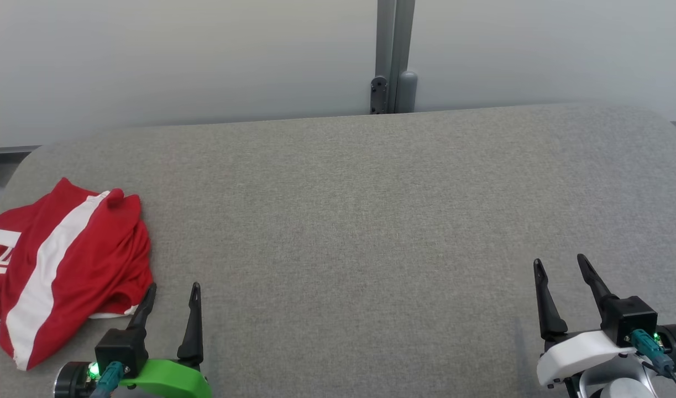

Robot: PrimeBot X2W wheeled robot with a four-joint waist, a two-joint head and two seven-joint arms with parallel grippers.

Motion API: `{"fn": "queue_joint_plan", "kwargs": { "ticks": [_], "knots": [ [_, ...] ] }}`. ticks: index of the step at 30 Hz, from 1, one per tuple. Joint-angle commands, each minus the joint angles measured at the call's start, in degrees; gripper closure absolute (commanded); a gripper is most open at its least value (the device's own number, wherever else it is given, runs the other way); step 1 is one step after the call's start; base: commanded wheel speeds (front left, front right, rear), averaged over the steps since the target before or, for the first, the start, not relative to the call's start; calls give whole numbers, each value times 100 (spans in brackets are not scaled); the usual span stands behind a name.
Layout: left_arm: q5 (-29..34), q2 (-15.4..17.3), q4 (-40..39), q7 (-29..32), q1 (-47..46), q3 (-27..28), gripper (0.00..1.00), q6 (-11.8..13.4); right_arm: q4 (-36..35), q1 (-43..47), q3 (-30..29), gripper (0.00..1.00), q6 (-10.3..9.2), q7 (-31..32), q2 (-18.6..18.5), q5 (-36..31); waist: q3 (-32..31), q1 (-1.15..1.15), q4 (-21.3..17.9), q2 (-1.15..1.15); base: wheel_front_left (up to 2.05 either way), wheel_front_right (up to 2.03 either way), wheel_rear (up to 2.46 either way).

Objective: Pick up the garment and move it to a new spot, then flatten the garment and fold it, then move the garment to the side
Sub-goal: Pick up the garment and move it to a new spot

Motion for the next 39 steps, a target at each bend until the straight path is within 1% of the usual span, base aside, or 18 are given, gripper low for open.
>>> {"fn": "queue_joint_plan", "kwargs": {
  "ticks": [1, 12, 15, 18, 23, 28, 32, 34, 39],
  "knots": [
    [-19, 36, 11, -7, -61, 19, 0, 10, -11, 65, 12, 0, 0, -26, 4, 35, -22, 0, 169, 0, 0, 0, 0],
    [-47, 141, 47, -7, 124, 118, 0, 10, 19, 92, 187, 0, 0, -23, 50, 58, -150, 0, 1258, 0, 0, 0, 0],
    [-50, 171, 44, -7, 192, 188, 0, 10, 40, 32, 255, 0, 0, -23, 57, 98, -171, 0, 1477, 0, 0, 0, 0],
    [-63, 188, 27, -7, 244, 242, 0, 10, 52, -6, 313, 0, 0, -23, 71, 121, -178, 0, 1603, 0, 0, 0, 0],
    [-80, 174, 4, -7, 262, 301, 0, 10, 63, -1, 374, 0, 0, -23, 77, 126, -149, 0, 1654, 0, 0, 0, 0],
    [-172, 149, 123, -7, 61, 453, 0, 10, 69, -2, 390, 0, 0, -23, 55, 143, -26, 0, 1545, 0, 0, 0, 0],
    [-359, 161, 700, 29, -353, 595, 0, 10, 25, -108, 378, 0, 0, -23, -39, 148, 237, 0, 1416, 0, 0, 0, 0],
    [-524, 177, 1048, 216, -707, 679, 0, 21, -9, -177, 375, 0, 0, -22, -94, 150, 407, 0, 1350, 0, 0, 0, 0],
    [-846, 300, 1708, 840, -1559, 934, 0, 169, -59, -343, 407, 0, 0, -23, -225, 178, 858, 0, 1201, 0, 0, 0, 0]
  ]
}}
